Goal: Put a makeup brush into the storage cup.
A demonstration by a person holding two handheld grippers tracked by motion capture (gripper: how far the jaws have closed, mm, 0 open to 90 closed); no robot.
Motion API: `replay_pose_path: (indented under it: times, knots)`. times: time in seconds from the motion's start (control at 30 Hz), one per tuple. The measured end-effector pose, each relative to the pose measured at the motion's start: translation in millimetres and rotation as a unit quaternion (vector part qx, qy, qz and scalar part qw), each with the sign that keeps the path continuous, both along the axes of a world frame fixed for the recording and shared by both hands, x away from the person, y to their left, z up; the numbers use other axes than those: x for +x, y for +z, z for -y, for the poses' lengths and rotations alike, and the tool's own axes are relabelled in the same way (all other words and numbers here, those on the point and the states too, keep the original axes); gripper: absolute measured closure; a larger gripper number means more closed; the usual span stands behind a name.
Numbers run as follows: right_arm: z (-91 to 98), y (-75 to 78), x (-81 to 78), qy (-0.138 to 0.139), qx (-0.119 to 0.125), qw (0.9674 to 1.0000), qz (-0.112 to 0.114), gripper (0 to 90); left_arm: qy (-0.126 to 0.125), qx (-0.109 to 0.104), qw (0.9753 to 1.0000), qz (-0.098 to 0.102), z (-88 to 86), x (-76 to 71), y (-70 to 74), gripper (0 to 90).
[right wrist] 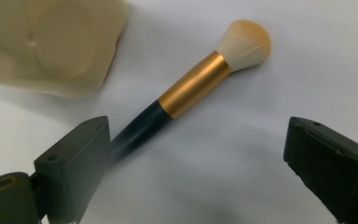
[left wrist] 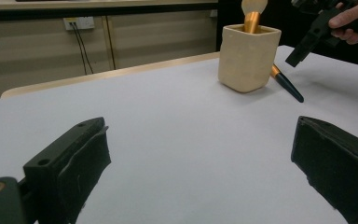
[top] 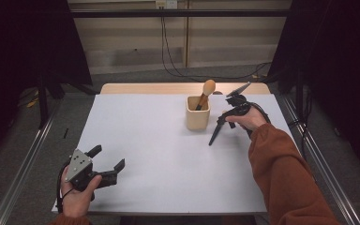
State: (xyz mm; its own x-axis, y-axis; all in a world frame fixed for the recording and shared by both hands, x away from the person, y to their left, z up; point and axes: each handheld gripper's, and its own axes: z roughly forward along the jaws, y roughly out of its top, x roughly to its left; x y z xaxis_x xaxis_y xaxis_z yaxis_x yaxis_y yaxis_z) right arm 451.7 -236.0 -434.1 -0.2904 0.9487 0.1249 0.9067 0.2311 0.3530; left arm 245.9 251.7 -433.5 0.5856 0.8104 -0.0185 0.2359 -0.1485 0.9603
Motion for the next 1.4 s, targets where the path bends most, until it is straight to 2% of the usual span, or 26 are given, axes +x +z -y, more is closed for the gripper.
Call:
replay_pose_path:
  times: [0.1, 0.4, 0.7, 1.13, 1.23, 1.27, 1.33, 1.4]
  knots:
    - [-1.0, -0.1, 4.3, -0.006, 0.005, 1.0, -0.006, 10.4, -0.003, 0.004, 1.0, 0.0, 0.7, 0.1, -0.1, 4.1]
    - [-5.3, -0.6, 17.3, -0.022, -0.013, 0.9989, -0.039, 14.3, -0.008, 0.0, 1.0, 0.0, 1.7, 0.1, -0.2, 4.2]
    - [-11.7, -5.4, 24.6, -0.033, -0.014, 0.997, -0.068, 22.8, -0.01, 0.0, 0.9999, -0.001, 3.1, -0.1, -0.5, 4.1]
    - [-18.3, -15.0, 27.5, -0.039, -0.017, 0.9957, -0.082, 29.4, -0.014, 0.006, 0.9999, -0.002, 3.4, 0.1, -0.7, 4.0]
    - [-22.0, -19.6, 27.3, -0.032, -0.023, 0.9947, -0.095, 35.4, -0.016, 0.007, 0.9998, -0.004, 4.0, -0.2, -1.3, 4.0]
    - [-24.2, -21.3, 26.9, -0.029, -0.029, 0.9947, -0.094, 34.9, -0.017, 0.009, 0.9998, -0.004, 3.9, -0.4, -1.1, 4.0]
    - [-26.4, -20.9, 26.7, -0.029, -0.044, 0.9945, -0.091, 41.3, -0.016, 0.009, 0.9998, -0.002, 3.9, -0.6, -1.0, 4.0]
    - [-24.7, -20.5, 26.2, -0.033, -0.048, 0.9944, -0.089, 47.2, -0.017, 0.01, 0.9998, -0.003, 3.6, -0.4, -1.2, 4.0]
